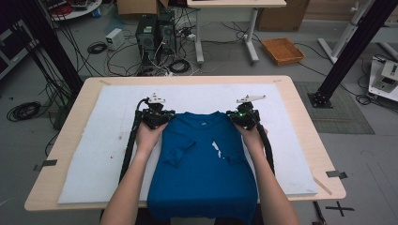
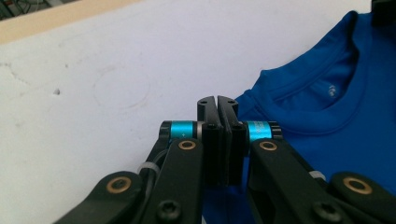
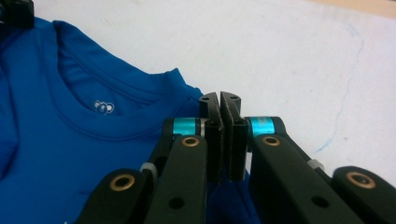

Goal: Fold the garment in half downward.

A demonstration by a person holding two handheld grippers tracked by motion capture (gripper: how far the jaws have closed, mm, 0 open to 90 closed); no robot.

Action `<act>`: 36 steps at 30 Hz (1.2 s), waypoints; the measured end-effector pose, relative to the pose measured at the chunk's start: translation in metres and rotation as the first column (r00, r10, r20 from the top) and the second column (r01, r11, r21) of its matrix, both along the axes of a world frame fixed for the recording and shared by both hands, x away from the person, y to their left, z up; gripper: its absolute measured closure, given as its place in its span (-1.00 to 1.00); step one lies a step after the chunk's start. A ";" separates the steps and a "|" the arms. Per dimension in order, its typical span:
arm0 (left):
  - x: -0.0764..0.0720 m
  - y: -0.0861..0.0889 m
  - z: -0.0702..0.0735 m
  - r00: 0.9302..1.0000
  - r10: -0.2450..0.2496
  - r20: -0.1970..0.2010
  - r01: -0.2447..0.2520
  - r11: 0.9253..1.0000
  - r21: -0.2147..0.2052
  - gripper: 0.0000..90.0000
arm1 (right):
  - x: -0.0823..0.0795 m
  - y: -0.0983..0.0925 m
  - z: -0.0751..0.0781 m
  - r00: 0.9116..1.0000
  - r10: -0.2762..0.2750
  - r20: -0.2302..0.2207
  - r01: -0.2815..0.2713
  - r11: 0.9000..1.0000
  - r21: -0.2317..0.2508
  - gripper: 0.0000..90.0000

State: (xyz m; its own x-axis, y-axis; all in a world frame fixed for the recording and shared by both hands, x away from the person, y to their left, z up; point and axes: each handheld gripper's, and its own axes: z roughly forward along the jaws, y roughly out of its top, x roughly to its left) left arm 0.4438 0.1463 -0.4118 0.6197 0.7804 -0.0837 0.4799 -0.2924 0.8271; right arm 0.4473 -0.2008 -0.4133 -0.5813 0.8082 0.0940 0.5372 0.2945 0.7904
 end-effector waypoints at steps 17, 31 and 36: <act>-0.091 0.008 0.017 0.982 -0.143 0.127 0.141 0.990 0.024 0.96 | -0.100 -0.008 0.024 0.988 0.061 0.142 -0.066 0.997 0.034 0.97; -0.183 0.009 -0.004 0.950 -0.285 0.130 0.275 0.957 0.095 0.96 | -0.195 -0.021 -0.003 0.982 0.134 0.131 -0.133 0.991 -0.019 0.97; -0.201 0.003 -0.015 0.939 -0.327 0.103 0.314 0.941 0.128 0.96 | -0.214 -0.024 -0.014 0.983 0.157 0.098 -0.152 0.987 -0.054 0.97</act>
State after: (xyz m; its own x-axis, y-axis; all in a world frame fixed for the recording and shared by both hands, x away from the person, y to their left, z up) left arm 0.2426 0.1498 -0.4273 0.8387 0.5386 0.0809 0.2443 -0.5048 0.8279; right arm 0.2331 -0.2248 -0.4269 -0.7039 0.7103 -0.0076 0.3998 0.4050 0.8223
